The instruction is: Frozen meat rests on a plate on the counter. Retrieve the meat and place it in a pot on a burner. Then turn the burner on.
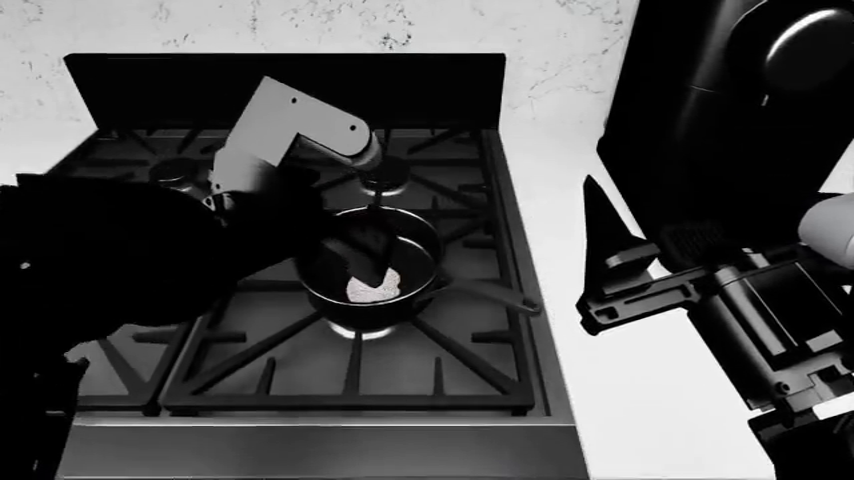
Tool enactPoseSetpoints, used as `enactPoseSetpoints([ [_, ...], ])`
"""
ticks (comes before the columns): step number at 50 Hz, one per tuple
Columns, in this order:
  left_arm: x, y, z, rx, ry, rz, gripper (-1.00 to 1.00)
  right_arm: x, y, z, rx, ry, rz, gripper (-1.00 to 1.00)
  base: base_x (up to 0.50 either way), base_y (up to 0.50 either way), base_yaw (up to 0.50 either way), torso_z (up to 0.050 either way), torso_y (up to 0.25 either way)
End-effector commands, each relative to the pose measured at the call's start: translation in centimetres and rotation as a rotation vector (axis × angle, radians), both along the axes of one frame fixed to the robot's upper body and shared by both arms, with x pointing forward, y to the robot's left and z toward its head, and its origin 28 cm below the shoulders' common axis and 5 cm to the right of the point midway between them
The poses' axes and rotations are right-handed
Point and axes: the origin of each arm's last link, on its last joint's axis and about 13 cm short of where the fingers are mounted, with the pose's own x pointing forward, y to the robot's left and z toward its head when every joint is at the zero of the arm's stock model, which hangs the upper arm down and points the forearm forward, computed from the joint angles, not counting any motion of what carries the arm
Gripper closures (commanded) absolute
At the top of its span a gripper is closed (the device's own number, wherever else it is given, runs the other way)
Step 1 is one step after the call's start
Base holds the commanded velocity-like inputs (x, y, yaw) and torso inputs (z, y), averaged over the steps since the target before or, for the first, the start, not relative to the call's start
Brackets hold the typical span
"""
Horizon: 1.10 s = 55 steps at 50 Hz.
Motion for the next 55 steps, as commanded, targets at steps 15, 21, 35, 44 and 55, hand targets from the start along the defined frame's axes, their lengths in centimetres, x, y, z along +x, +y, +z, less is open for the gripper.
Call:
enactPoseSetpoints([
  [15,-3.4,1.9,1.3,-0.132,-0.153,0.019,-1.0,0.1,0.6,0.2,-0.024,0.013,0.008,-1.0,-0.49,0.08,0.0,0.0,0.0],
  [21,-3.5,1.8,1.2,-0.131,-0.156,0.015,-1.0,0.2,0.7,0.2,-0.028,0.014,0.009,-1.0,-0.5,0.1,0.0,0.0,0.0],
  [35,-4.2,1.6,-0.1,-0.212,-0.361,0.026,-1.0,0.4,0.9,0.1,-0.024,0.011,0.018,-1.0,-0.27,0.05,0.0,0.0,0.0],
  [44,-8.2,2.6,-4.7,-0.307,-0.529,0.175,-1.0,0.8,1.4,-0.5,0.008,0.022,0.03,-1.0,0.0,0.0,0.0,0.0,0.0],
  [55,-11.6,3.5,-10.0,-0.35,-0.682,0.293,-1.0,1.3,2.6,-0.9,0.054,0.026,0.032,-1.0,0.0,0.0,0.0,0.0,0.0],
])
